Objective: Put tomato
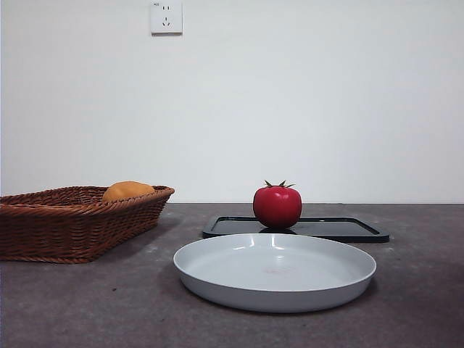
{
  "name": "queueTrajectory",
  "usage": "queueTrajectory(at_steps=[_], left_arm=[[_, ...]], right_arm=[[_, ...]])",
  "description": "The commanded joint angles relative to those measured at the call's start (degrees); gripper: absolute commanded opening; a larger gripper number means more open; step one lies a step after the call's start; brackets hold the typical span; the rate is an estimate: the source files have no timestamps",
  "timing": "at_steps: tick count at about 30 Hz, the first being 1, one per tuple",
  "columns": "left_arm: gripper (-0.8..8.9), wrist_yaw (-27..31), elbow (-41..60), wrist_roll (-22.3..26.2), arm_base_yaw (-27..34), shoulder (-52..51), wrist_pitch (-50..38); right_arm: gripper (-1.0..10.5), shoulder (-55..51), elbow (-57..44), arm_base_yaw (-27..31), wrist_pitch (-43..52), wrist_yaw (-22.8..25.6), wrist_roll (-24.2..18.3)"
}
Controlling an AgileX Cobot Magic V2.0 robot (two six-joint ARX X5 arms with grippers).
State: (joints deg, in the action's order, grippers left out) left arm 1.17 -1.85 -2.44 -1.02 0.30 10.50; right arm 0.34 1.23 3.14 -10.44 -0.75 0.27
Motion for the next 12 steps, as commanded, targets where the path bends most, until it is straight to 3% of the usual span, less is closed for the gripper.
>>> queueTrajectory(at_steps=[1,12], left_arm=[[0.3,-0.04,1.16,0.37,0.04,-0.11,0.24],[0.3,-0.04,1.16,0.35,0.04,-0.11,0.24]], right_arm=[[0.2,-0.13,-0.61,0.17,0.15,0.33,0.96],[0.2,-0.13,-0.59,0.15,1.66,0.17,0.87]])
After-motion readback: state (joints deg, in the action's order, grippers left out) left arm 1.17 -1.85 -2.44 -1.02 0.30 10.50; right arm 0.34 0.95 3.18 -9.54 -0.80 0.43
